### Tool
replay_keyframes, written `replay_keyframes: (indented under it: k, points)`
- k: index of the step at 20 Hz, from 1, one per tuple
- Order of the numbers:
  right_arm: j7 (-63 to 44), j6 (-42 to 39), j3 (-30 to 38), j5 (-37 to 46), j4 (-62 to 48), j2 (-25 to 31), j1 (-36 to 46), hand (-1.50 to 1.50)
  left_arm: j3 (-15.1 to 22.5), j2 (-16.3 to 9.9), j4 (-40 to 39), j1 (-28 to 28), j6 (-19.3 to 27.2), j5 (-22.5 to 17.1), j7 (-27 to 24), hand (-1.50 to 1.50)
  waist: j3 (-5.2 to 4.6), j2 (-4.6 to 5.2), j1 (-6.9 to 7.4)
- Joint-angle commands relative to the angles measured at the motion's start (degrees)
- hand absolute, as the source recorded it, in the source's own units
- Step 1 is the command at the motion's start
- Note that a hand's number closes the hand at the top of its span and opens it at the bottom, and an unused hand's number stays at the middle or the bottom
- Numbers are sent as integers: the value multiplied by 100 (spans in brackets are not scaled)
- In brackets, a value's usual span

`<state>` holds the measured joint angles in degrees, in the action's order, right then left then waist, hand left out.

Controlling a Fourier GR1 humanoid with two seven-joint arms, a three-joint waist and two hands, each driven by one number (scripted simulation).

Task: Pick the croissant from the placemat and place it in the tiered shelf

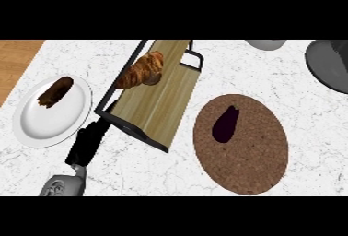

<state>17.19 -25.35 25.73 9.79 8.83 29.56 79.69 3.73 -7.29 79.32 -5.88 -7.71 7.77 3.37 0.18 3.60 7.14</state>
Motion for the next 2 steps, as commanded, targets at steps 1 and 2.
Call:
replay_keyframes:
  k: [1, 2]
  points:
    - [79, -272, -146, 165, 14, 223, -53, -150, -178, -198, -128, -131, -196, -139, -11, 0, -7, -13, -12]
    - [117, -285, -188, 219, -4, 265, -131, -150, 72, 53, 62, 80, 12, 31, 11, 0, 1, -10, 72]
